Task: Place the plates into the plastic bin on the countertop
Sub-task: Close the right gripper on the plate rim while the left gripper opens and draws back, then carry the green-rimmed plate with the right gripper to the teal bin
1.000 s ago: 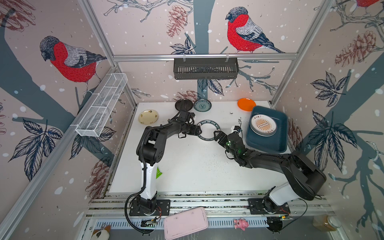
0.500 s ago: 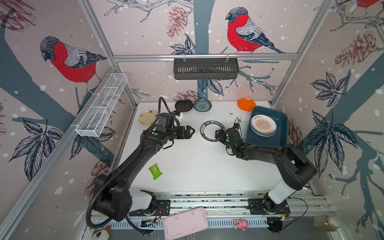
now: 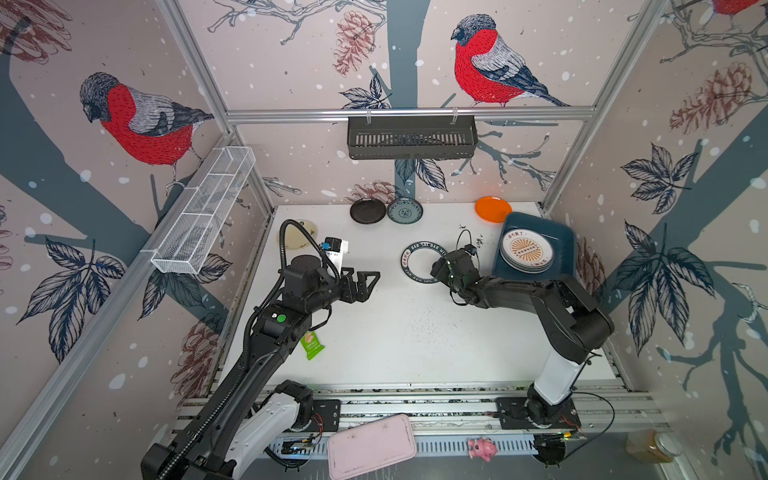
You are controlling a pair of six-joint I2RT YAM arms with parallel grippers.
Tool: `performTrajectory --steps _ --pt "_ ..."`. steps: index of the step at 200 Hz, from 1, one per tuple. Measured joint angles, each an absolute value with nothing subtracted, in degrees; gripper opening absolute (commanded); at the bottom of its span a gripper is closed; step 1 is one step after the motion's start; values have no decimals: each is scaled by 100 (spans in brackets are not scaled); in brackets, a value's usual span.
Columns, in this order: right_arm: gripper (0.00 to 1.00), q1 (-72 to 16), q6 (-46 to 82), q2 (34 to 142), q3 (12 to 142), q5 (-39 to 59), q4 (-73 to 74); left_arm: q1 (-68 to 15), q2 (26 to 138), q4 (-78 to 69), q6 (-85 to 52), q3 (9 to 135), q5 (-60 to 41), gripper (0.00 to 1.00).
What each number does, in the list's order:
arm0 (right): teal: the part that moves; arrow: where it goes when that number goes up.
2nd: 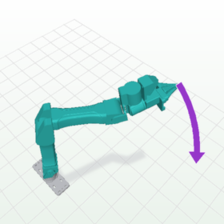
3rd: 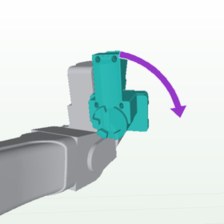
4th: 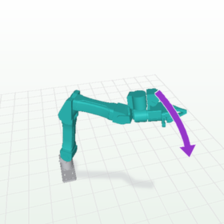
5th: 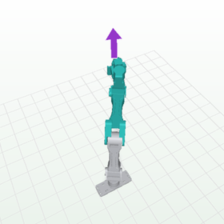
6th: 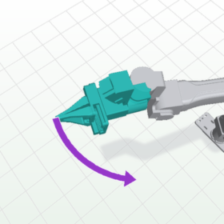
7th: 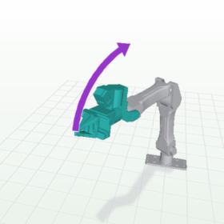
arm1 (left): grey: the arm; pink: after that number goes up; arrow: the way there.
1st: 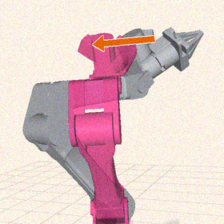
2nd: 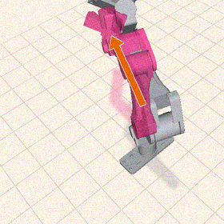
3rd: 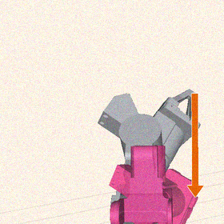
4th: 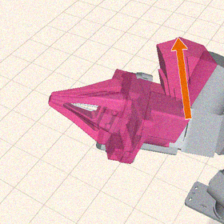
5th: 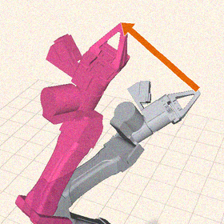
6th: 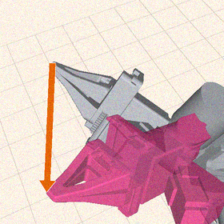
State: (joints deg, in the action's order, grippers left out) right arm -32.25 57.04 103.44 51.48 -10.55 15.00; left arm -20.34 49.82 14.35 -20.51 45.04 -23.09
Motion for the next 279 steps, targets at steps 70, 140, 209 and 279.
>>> performTrajectory --steps 70,140,209,279 --pt "55 -3271 5876 10973 5780 -1378 1135 -1739 5048 1452 -1962 4333 -2543 96" --pt "3 -3336 6576 11159 5769 -1699 1361 -1634 4915 1459 -1964 4333 -2687 96" --pt "1 -3398 7072 10401 4556 -1619 2668 -1566 4932 1461 -1964 4333 -2687 96" --pt "1 -3402 6726 8897 4150 -1907 2213 -1378 5006 1461 -1966 4320 -2692 96"
